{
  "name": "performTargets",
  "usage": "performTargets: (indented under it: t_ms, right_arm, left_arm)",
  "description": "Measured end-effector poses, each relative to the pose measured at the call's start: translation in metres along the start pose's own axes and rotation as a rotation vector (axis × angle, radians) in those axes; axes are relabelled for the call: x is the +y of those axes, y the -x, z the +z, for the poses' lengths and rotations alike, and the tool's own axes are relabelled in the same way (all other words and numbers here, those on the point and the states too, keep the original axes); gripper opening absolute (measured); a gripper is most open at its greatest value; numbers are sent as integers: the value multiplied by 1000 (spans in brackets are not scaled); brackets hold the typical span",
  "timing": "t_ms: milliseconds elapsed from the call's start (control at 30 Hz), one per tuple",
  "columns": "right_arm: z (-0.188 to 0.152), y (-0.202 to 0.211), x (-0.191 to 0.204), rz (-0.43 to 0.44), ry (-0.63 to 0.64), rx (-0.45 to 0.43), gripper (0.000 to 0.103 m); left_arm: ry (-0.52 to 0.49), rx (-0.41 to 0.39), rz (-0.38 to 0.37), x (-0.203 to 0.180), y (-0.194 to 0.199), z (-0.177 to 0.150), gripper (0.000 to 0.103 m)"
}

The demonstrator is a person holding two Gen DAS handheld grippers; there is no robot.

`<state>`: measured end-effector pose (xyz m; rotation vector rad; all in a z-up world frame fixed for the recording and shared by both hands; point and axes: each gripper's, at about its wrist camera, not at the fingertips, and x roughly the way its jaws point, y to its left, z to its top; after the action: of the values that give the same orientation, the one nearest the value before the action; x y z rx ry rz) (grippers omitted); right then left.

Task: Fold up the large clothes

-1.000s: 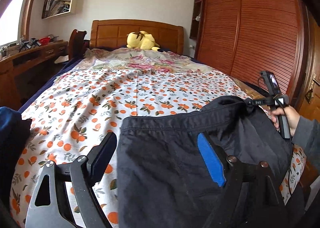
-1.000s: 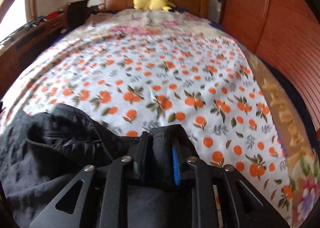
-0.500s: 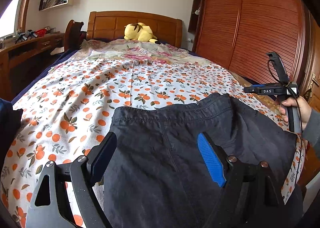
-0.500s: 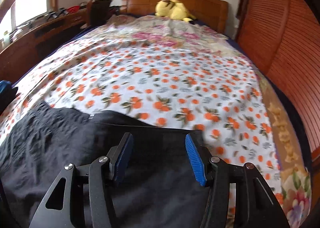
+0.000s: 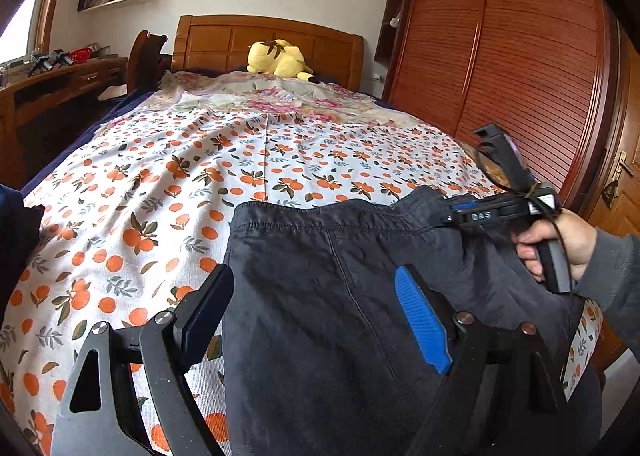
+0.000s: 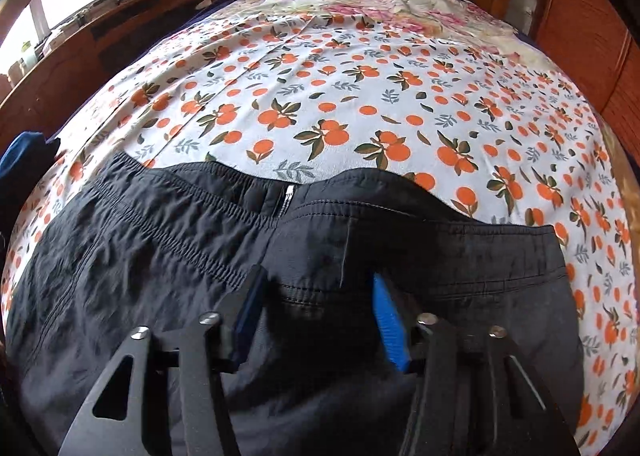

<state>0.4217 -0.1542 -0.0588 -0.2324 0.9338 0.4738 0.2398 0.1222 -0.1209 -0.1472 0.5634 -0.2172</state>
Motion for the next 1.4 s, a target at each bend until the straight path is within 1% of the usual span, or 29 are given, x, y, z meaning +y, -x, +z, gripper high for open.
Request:
performTargets:
  t_ms: [100, 167, 200, 333, 467, 600, 667, 733, 767, 833, 967, 1100, 1167, 1333, 1367, 1400]
  right_arm:
    - [5, -13, 1, 16, 22, 3, 41]
    - [7, -18, -2, 14, 29, 6, 41]
    - [6, -17, 4, 7, 33, 3, 40]
    - [15, -39, 16, -28, 73, -3, 38]
    - [16, -41, 19, -32, 78, -8, 38]
    - [18, -26, 12, -4, 37, -6, 46]
    - [17, -10, 5, 8, 25, -30, 52]
    - [14, 8, -3, 10, 41, -64, 56]
    - [12, 16, -8, -4, 54, -78, 58]
    - [8, 28, -25, -45, 52, -96, 59]
    - [-2, 36, -76, -134, -45, -86, 59]
    - [-16, 20, -117, -197, -125, -23, 59]
    - [-20, 6, -130, -209, -154, 13, 59]
    - [-28, -26, -158, -147, -254, 68, 59]
    - [-29, -28, -162, -132, -267, 64, 49]
    - [-29, -30, -162, -114, -262, 54, 20]
  left_arm:
    - [6, 6, -3, 1, -2, 0, 83]
    - [6, 6, -1, 1, -1, 0, 83]
    - [4, 6, 3, 0, -2, 0, 83]
    - [-7, 9, 11, -3, -3, 0, 83]
    - [-16, 18, 17, -4, -7, 0, 83]
    - [-22, 17, 25, -7, -7, 1, 83]
    - [-28, 14, 29, -10, -7, 3, 83]
    - [-30, 8, 18, -14, -6, 5, 83]
    - [-33, 4, 10, -18, -6, 6, 83]
    - [-40, 1, -5, -23, -6, 8, 83]
    - [-73, 5, -41, -41, -11, 9, 83]
    - [-101, 18, -57, -53, -18, 7, 83]
    - [-108, 26, -53, -55, -21, 6, 83]
    - [-91, 52, -47, -51, -29, 4, 83]
    - [-90, 56, -46, -51, -30, 3, 83]
    - [-91, 61, -45, -51, -32, 3, 83]
